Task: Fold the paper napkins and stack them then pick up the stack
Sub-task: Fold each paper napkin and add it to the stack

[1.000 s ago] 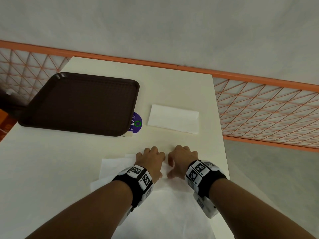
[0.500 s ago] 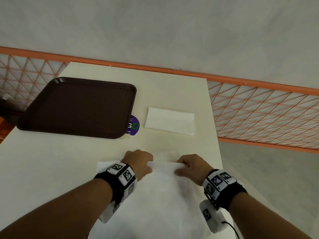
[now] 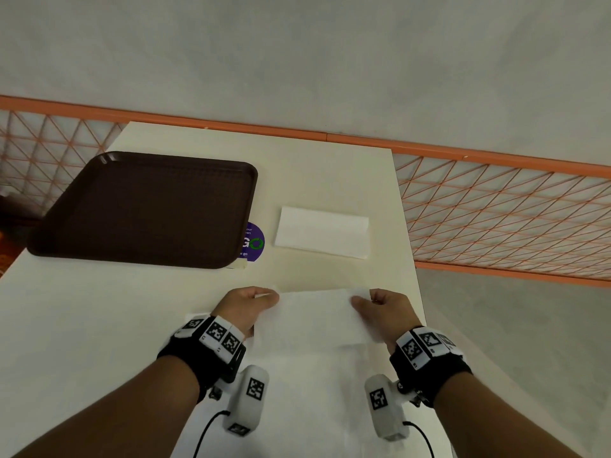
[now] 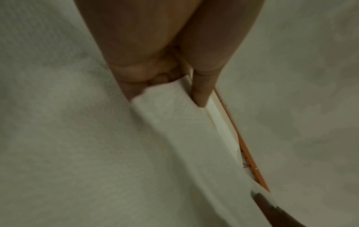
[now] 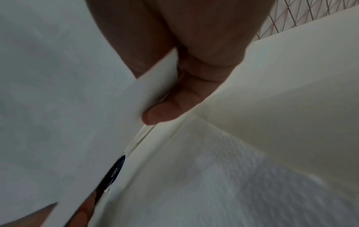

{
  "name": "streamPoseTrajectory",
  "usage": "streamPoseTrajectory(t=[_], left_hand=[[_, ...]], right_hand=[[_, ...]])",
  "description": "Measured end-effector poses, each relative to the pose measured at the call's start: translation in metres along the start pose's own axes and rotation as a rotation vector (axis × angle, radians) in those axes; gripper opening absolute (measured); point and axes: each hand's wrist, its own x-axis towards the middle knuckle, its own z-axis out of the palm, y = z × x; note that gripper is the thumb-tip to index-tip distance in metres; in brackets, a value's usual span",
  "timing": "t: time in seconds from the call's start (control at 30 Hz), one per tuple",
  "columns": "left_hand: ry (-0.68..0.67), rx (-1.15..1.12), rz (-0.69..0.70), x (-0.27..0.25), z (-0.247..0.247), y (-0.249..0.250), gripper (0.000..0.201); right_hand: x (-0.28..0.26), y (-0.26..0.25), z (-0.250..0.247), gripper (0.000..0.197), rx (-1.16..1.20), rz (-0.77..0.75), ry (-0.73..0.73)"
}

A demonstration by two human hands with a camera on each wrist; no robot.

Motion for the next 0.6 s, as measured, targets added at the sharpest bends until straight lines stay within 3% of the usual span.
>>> streamPoseTrajectory(t=[0.2, 0.47, 0.6], left_hand=[[0.028, -0.052, -0.061, 0.020, 0.013, 0.012, 0.012], [-0.034, -0.069, 0.060, 0.049, 0.030, 0.077, 0.012], [0.055, 0.139, 0.209, 0.075, 0.029, 0.106, 0.016]], right_hand=[[0.020, -0.011, -0.006, 0.011, 0.053, -0.010, 0.062], [0.069, -0.063, -0.011, 0.007, 0.179, -0.087, 0.127], [0.096, -0.081, -0.012, 0.010, 0.029, -0.121, 0.161]])
